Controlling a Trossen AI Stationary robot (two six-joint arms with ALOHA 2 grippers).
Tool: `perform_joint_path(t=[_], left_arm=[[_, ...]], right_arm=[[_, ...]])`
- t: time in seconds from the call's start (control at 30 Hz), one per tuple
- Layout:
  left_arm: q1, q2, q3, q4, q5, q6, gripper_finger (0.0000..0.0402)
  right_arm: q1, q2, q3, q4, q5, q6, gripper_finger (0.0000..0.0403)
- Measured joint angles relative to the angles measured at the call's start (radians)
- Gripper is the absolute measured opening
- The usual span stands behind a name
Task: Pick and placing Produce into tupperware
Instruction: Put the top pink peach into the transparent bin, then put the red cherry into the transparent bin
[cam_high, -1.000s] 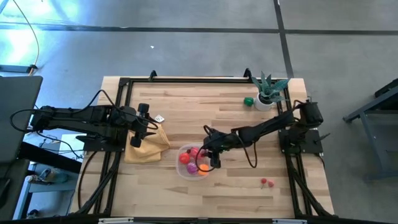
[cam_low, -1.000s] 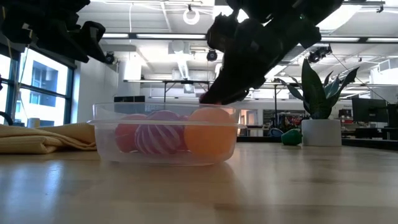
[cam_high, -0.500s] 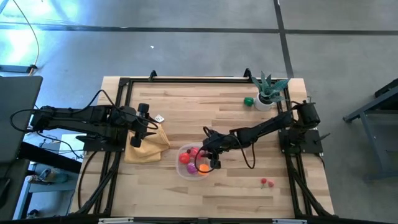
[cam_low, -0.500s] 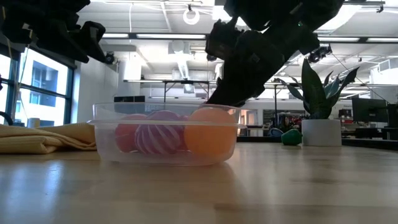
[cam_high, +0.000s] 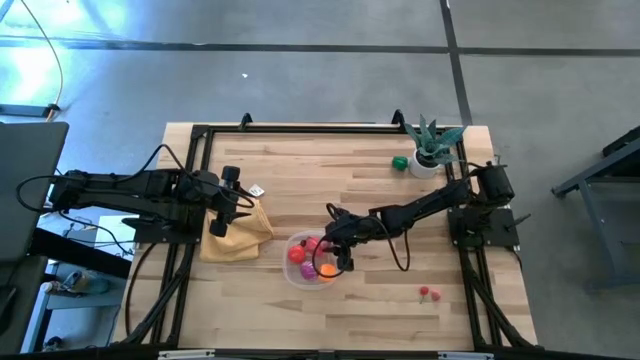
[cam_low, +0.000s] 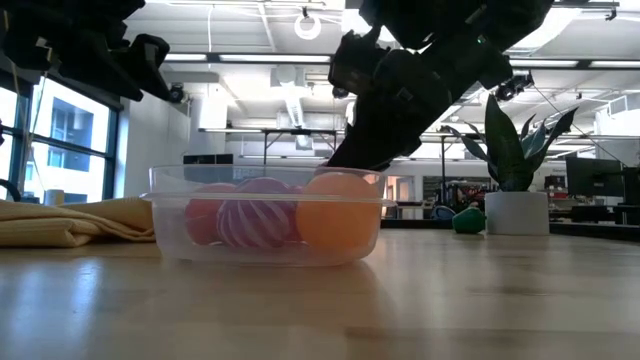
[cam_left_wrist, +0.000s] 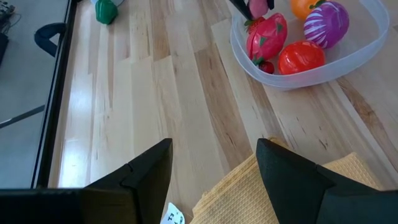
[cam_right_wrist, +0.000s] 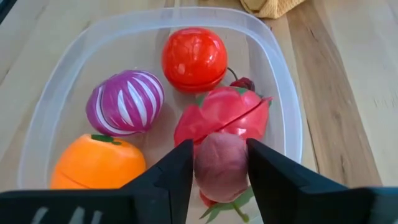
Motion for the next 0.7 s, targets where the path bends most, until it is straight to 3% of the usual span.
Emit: perform_joint_path(t=[0.47, 0.57, 0.7], left_arm=[[0.000, 0.000, 0.000, 0.000, 0.000, 0.000, 0.0221], [0.000, 0.000, 0.000, 0.000, 0.000, 0.000, 0.0221], [0.000, 0.000, 0.000, 0.000, 0.000, 0.000, 0.0221]], right_arm=[[0.000, 0.000, 0.014, -0.009, -0.011, 0.000, 0.0149], [0.000, 0.000, 0.070, -0.081, -0.046, 0.000, 0.0149], [0.006, 0.000, 0.195, -0.304, -0.045, -0.018, 0.0149]])
